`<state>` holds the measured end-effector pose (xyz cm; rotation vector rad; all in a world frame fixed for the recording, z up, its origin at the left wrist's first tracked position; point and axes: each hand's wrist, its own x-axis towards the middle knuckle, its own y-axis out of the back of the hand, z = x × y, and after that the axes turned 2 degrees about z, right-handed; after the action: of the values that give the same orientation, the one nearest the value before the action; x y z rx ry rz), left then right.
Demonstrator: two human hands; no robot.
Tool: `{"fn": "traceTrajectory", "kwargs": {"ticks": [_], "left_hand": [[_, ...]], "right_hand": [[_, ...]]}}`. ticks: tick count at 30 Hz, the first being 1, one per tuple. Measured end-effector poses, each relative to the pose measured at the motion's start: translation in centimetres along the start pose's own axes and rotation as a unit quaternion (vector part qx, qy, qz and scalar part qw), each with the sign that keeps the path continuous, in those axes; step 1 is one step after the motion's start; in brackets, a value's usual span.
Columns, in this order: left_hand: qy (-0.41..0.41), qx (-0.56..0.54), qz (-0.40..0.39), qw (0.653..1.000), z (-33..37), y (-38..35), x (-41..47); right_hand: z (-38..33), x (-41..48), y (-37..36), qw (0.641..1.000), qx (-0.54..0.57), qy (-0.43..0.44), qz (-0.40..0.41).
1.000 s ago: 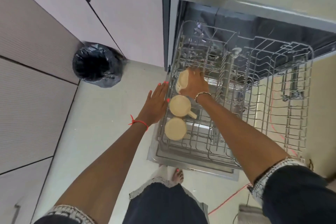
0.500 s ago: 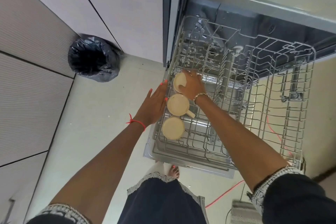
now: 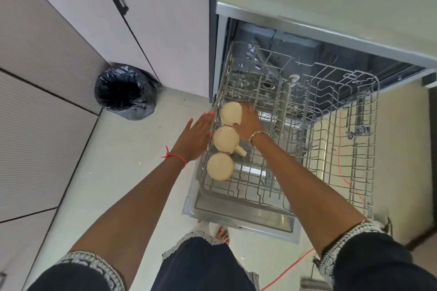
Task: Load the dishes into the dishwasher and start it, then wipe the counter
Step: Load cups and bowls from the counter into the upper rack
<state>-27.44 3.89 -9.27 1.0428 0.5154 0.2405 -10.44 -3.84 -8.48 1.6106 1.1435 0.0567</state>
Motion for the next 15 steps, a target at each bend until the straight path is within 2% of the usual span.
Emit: {"fn": "traceTrajectory", "kwargs": {"ticks": [6, 9, 15], "left_hand": [[0.004, 0.057, 0.035, 0.998, 1.4, 3.1, -4.2], [0.023, 0.073, 0.055, 0.996, 2.2, 4.4, -7.3], [0.045, 0.051, 0.096, 0.993, 2.3, 6.2, -13.4]], "right_hand": [[-0.9, -5.2, 1.7, 0.997, -0.062, 0.031, -0.020], [-2.1, -8.4, 2.4, 0.993, -0.094, 0.075, -0.021], [-6.1, -14.5, 3.5, 0.981, -0.138, 0.134, -0.019]]}}
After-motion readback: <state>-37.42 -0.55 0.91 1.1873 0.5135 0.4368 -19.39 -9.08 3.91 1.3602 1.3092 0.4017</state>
